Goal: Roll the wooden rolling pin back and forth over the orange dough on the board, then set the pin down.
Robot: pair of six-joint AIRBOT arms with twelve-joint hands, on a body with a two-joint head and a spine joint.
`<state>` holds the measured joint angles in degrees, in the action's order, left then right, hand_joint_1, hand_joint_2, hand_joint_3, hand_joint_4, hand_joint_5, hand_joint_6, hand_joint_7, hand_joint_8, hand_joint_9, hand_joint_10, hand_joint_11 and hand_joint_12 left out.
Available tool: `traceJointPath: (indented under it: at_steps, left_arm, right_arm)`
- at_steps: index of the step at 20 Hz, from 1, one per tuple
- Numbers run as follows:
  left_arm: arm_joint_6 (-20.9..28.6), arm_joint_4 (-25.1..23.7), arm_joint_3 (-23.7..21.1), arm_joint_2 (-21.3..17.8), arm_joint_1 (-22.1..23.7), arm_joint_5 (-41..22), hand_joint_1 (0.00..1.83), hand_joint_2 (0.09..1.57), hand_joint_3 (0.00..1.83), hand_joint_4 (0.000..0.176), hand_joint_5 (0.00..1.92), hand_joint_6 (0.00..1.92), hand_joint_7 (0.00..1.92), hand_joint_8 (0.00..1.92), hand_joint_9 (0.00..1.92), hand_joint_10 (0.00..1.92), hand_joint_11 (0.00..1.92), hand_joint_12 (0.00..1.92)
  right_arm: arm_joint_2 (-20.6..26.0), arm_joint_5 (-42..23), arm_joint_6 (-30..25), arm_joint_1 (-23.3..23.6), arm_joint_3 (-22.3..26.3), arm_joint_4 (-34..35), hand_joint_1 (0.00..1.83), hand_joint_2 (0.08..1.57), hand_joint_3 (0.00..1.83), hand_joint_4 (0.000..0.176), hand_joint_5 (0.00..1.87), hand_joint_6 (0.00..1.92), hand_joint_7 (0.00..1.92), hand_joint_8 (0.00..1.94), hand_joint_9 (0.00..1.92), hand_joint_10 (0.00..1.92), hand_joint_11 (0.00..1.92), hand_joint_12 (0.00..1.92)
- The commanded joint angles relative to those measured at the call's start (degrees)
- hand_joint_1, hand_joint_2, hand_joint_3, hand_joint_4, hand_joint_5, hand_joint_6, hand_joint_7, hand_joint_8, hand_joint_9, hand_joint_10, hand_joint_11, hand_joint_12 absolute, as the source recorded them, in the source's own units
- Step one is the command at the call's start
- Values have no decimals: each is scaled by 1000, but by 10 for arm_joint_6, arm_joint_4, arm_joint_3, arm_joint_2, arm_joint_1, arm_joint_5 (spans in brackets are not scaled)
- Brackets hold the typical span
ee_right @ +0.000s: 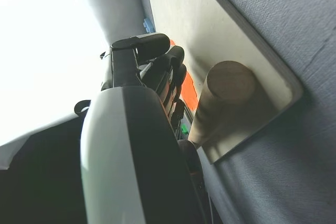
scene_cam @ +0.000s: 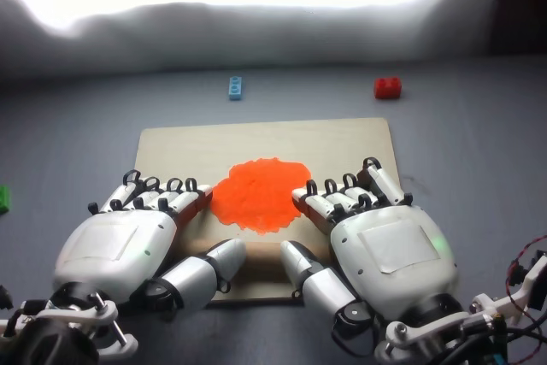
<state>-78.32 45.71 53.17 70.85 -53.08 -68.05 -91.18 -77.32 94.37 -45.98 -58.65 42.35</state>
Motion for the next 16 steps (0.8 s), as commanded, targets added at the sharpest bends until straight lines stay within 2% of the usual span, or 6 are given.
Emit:
traceJointPath:
  at_steps: [1,4,8,16]
  left_arm:
    - [-2,-18,4,5,-3,-35,0,1336,1,0,287,2,376,0,260,0,0,388]
    - [-5,-20,4,8,-1,-35,0,1338,1,0,310,9,375,0,276,5,0,417]
    - [-5,-21,5,6,3,-35,0,1342,1,0,291,0,338,0,259,0,0,347]
    - [-6,-21,2,-2,19,-31,0,1344,1,0,302,3,353,4,272,4,0,385]
  right_arm:
    - [3,-53,1,1,1,-46,0,1475,0,0,525,13,606,1,538,86,0,1232]
    - [3,-53,1,2,1,-46,0,1478,0,0,516,8,581,0,529,79,0,1199]
    - [3,-53,1,6,1,-46,0,1475,0,0,527,12,583,4,523,73,0,1190]
    - [4,-55,1,12,1,-46,0,1477,0,0,529,12,586,5,527,71,0,1189]
